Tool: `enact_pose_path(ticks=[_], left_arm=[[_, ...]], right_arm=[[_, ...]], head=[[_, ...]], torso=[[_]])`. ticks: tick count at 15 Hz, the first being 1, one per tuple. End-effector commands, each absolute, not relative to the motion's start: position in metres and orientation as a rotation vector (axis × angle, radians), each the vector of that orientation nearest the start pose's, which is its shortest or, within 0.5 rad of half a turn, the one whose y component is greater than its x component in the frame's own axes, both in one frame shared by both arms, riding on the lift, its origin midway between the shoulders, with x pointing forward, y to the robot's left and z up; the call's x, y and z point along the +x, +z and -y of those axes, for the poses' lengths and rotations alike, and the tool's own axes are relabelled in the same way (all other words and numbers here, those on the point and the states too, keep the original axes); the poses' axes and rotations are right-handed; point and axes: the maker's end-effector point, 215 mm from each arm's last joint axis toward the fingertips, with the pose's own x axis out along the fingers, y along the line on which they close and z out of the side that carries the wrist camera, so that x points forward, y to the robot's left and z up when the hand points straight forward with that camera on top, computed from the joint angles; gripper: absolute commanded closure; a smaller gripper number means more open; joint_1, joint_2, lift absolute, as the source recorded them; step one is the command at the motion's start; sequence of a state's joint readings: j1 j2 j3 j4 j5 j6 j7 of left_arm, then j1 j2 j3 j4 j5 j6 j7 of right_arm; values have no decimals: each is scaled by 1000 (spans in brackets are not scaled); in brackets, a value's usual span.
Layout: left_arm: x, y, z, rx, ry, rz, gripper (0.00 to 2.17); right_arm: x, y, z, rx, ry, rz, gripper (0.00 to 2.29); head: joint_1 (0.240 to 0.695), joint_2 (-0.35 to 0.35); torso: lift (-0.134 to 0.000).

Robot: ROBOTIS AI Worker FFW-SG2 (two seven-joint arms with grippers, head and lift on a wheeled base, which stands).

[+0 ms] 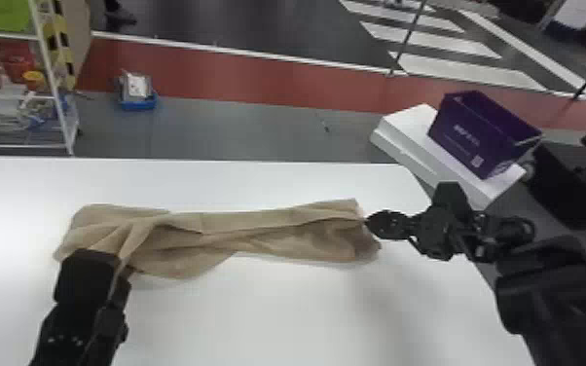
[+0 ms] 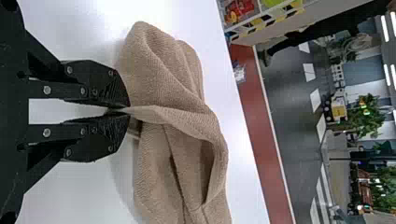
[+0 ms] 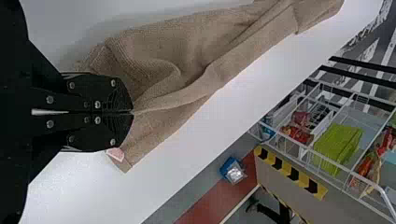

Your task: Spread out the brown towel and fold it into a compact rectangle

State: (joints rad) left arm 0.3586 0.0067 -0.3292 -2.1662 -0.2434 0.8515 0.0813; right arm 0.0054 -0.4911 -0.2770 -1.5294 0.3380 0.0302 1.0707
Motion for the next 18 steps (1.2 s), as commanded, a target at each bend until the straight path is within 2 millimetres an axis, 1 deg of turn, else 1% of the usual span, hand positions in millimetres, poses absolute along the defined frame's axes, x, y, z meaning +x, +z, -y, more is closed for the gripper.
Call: enact_pose_path(ticks=[1, 2, 3, 4, 6, 7, 8, 10, 11, 12, 13, 15, 16, 18], left_arm=[[415, -444, -130, 238, -133, -632, 1359], [416, -446, -136, 244, -124, -643, 1926], [418, -444, -142, 249, -108, -637, 2142], [424, -433, -149, 247, -92, -608, 2142], [439, -394, -165, 237, -66, -533, 2142], [452, -365, -179, 251, -39, -477, 2142], [463, -341, -192, 263, -17, -429, 2142], [478, -303, -209, 266, 4, -362, 2142], [485, -288, -220, 275, 18, -333, 2142], [491, -276, -227, 280, 31, -313, 2142], [504, -259, -227, 284, 21, -280, 2138], [529, -250, -229, 308, 6, -268, 2138], [544, -245, -227, 322, -4, -262, 2138], [573, -233, -224, 358, -16, -232, 2138]], right_arm=[[513, -388, 399, -661, 695, -451, 1231], [516, -381, 394, -658, 691, -432, 1231], [519, -372, 396, -641, 672, -413, 1231], [524, -358, 397, -598, 641, -384, 1231], [533, -328, 408, -540, 572, -316, 1231], [541, -308, 417, -509, 525, -286, 1231], [549, -291, 429, -475, 474, -266, 1231], [561, -256, 436, -441, 421, -204, 1231], [565, -243, 439, -437, 399, -177, 1231], [572, -234, 439, -434, 380, -163, 1231], [578, -226, 435, -433, 381, -153, 1231], [591, -215, 420, -446, 390, -132, 1227], [599, -211, 415, -453, 382, -121, 1227], [619, -197, 413, -458, 359, -107, 1224]], head=[[695, -323], [695, -323], [695, -322], [695, -315], [695, -291], [695, -285], [695, -279], [695, -267], [695, -255], [685, -247], [666, -240], [628, -224], [596, -208], [567, -190]], torso=[[-124], [-124], [-124], [-124], [-124], [-124], [-124], [-124], [-124], [-124], [-124], [-124], [-124], [-124]])
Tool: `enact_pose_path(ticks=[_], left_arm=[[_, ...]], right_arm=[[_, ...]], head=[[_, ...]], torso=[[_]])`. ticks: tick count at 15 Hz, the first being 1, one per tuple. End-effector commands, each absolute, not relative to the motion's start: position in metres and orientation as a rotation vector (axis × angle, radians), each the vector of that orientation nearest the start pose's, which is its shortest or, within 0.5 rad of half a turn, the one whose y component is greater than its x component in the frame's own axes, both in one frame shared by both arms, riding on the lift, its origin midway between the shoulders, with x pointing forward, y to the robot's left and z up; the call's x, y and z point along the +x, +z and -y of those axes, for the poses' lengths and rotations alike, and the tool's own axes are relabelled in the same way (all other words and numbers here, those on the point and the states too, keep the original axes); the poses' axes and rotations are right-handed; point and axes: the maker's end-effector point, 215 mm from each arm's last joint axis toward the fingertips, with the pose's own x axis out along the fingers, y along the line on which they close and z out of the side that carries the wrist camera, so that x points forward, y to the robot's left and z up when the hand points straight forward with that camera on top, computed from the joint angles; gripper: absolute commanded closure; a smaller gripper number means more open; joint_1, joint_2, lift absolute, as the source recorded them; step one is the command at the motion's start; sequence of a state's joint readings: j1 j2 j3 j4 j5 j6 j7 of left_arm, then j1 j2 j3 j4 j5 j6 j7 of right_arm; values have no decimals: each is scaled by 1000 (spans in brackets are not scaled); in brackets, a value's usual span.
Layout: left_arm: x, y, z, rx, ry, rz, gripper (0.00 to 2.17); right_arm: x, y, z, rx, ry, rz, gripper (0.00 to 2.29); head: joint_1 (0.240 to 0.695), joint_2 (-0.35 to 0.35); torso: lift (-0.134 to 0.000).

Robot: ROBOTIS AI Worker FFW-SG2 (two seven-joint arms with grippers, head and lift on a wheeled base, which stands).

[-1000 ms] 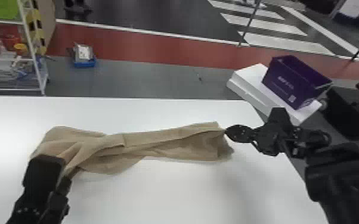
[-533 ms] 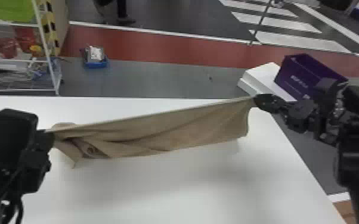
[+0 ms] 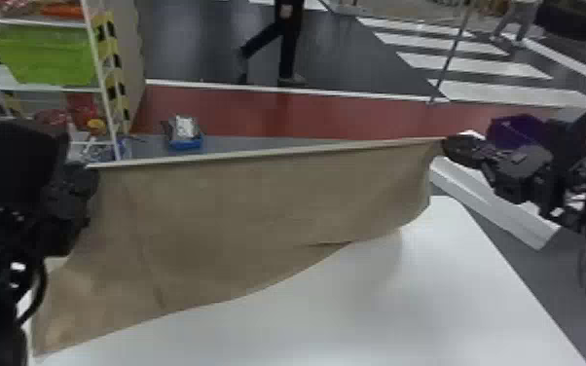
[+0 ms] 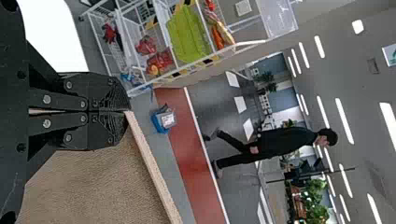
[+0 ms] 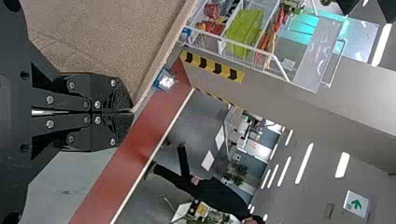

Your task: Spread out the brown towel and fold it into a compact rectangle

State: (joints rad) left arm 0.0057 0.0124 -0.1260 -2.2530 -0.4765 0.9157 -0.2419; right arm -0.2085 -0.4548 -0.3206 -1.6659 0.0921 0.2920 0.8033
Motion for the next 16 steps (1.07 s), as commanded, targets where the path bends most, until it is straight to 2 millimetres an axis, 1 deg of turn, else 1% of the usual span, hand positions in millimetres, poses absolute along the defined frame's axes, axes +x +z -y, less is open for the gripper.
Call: enact_pose_path(ticks=[1, 2, 3, 4, 5, 6, 7, 8, 9, 10, 11, 12, 14, 15, 16], left_arm=[[589, -226, -226, 380, -9, -217, 2138], [601, -219, -232, 391, 3, -203, 2138], [606, -209, -244, 388, 19, -191, 2138], [607, -206, -249, 383, 23, -190, 2138], [605, -203, -257, 379, 34, -185, 2138], [600, -193, -264, 373, 45, -164, 2138], [589, -186, -272, 361, 56, -152, 2138], [571, -184, -284, 357, 66, -145, 2138], [549, -189, -294, 354, 76, -149, 2138], [531, -195, -295, 350, 70, -155, 2135], [511, -203, -286, 364, 30, -145, 2135], [493, -208, -275, 398, -7, -112, 2135], [457, -217, -263, 442, -48, -84, 2135], [440, -219, -258, 460, -68, -71, 2135], [422, -225, -250, 476, -97, -68, 2135]], right_arm=[[633, -192, 415, -468, 350, -113, 1224], [645, -184, 418, -477, 337, -116, 1220], [653, -174, 420, -484, 327, -108, 1224], [658, -164, 424, -486, 311, -95, 1220], [663, -151, 427, -485, 288, -74, 1220], [662, -144, 431, -471, 278, -58, 1220], [658, -140, 426, -462, 289, -45, 1220], [644, -141, 425, -463, 298, -43, 1220], [624, -156, 422, -471, 316, -74, 1220], [606, -172, 425, -489, 325, -95, 1217], [584, -197, 421, -509, 364, -129, 1217], [561, -219, 420, -556, 402, -138, 1220], [522, -257, 428, -625, 453, -178, 1217], [505, -273, 431, -663, 479, -198, 1217], [486, -291, 431, -682, 510, -214, 1217]], head=[[552, -184], [539, -180], [523, -175], [493, -165], [477, -159], [463, -154], [453, -149], [445, -145], [436, -135], [441, -130], [453, -126], [477, -123], [533, -133], [593, -154], [624, -170]], torso=[[-124], [-124], [-124], [-124], [-124], [-124], [-124], [-124], [-124], [-124], [-124], [-124], [-124], [-124], [-124]])
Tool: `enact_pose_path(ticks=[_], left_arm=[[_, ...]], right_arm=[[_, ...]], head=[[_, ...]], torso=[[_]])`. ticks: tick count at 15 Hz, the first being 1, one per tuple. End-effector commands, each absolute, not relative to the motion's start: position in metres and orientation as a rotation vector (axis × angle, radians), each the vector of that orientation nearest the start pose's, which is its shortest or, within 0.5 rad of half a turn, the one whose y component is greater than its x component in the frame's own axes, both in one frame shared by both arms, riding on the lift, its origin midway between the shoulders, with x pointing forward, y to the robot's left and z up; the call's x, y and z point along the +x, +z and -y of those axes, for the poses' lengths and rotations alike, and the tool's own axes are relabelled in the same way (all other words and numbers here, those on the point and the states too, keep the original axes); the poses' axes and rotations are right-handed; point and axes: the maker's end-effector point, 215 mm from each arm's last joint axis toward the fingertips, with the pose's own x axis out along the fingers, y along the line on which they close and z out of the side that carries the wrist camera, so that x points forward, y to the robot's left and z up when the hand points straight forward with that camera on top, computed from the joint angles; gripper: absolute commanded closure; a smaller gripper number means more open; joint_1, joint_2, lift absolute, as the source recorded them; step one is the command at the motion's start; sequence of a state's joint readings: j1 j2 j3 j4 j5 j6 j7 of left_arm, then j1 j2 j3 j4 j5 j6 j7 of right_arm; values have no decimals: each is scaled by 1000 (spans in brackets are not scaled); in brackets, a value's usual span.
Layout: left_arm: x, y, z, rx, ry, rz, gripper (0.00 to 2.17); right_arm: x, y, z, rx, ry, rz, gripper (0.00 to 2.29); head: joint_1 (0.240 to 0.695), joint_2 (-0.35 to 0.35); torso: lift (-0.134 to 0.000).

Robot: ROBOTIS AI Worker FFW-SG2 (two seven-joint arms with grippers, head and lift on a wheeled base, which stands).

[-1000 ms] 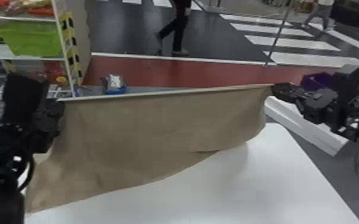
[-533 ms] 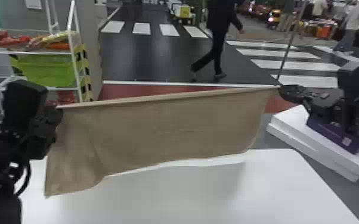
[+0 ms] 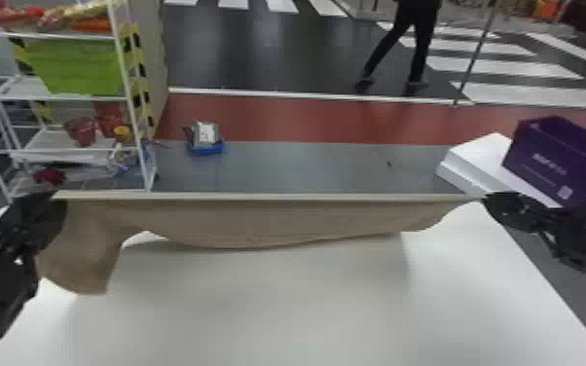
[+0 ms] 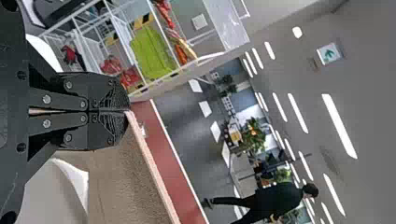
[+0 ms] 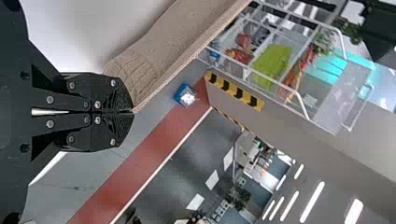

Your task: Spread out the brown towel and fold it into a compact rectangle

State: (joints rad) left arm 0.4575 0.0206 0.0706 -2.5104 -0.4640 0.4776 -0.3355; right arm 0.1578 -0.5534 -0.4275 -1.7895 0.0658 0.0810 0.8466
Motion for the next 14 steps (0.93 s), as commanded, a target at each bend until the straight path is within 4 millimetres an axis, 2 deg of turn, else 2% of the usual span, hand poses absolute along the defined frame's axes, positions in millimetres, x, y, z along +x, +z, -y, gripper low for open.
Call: enact_pose_path(ticks=[1, 2, 3, 5, 8, 11, 14], left_arm=[[406, -228, -240, 504, -132, -47, 2135], [394, -236, -233, 522, -160, -40, 2135], [386, -252, -229, 519, -182, -61, 2135], [380, -290, -226, 511, -235, -137, 2135], [370, -329, -222, 516, -360, -246, 2135], [354, -342, -231, 538, -492, -321, 2135], [338, -348, -249, 573, -587, -379, 2138]], right_arm=[[469, -306, 424, -721, 566, -211, 1217], [457, -316, 419, -743, 600, -212, 1217], [449, -325, 419, -753, 623, -220, 1217], [437, -346, 412, -770, 692, -249, 1217], [416, -371, 380, -814, 846, -271, 1217], [410, -373, 372, -845, 927, -284, 1220], [409, -377, 380, -871, 950, -311, 1217]], head=[[655, -187], [680, -200], [695, -214], [695, -245], [695, -255], [695, -237], [695, -225]], torso=[[-124], [-124], [-124], [-124], [-124], [-124], [-124]])
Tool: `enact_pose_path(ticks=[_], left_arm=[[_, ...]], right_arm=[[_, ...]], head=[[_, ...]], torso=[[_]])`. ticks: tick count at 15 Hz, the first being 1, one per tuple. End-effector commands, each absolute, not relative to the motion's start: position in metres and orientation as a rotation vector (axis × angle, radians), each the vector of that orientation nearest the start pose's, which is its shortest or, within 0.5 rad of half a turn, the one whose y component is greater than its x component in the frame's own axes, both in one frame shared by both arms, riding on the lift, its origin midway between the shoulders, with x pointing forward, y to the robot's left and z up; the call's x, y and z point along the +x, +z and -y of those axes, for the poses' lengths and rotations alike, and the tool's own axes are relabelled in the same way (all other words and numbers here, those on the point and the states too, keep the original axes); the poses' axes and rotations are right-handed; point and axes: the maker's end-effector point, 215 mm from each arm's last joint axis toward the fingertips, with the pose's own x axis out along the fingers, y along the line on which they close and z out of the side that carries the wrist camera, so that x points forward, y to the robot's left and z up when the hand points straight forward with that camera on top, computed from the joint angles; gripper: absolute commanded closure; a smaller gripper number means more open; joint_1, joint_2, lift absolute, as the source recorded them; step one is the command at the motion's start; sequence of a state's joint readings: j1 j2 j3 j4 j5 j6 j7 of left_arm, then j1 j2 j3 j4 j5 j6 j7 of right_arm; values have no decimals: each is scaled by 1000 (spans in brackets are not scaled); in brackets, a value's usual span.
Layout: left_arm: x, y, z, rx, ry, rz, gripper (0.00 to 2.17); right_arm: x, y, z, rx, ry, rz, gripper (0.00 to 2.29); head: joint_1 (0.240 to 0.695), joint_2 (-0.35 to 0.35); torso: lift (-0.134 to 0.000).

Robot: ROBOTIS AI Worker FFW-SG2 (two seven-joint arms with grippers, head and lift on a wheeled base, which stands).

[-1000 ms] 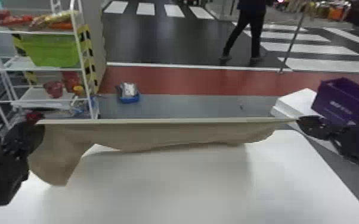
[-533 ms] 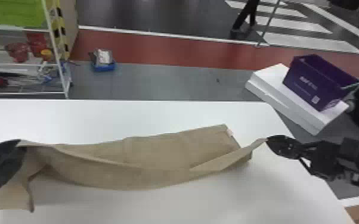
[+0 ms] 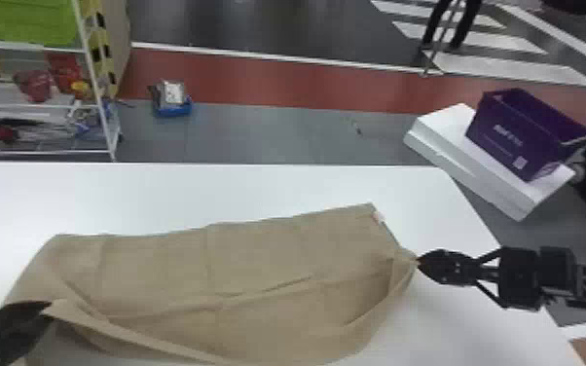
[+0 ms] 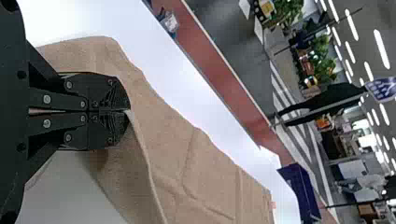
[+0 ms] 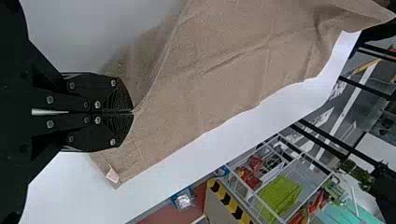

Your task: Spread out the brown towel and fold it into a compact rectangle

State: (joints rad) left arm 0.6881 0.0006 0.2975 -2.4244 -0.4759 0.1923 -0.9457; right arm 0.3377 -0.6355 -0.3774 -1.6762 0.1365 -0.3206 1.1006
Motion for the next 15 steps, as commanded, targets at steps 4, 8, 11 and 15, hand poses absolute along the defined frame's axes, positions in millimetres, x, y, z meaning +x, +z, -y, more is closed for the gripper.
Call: enact_pose_path(ticks=[4, 8, 11, 15], left_arm=[[317, -358, -260, 610, -696, -438, 2135], [292, -379, -261, 616, -805, -526, 1187], [278, -389, -265, 609, -843, -593, 275], [277, -391, -291, 614, -793, -639, 53]], right_arm=[[421, -381, 407, -900, 926, -353, 1217], [398, -393, 393, -919, 1037, -378, 1217], [388, -402, 378, -923, 1096, -393, 1220], [387, -396, 380, -939, 1100, -390, 1220]], head=[[695, -215], [695, -233], [695, -224], [695, -182]], torso=[[-124], [-124], [-124], [-124]])
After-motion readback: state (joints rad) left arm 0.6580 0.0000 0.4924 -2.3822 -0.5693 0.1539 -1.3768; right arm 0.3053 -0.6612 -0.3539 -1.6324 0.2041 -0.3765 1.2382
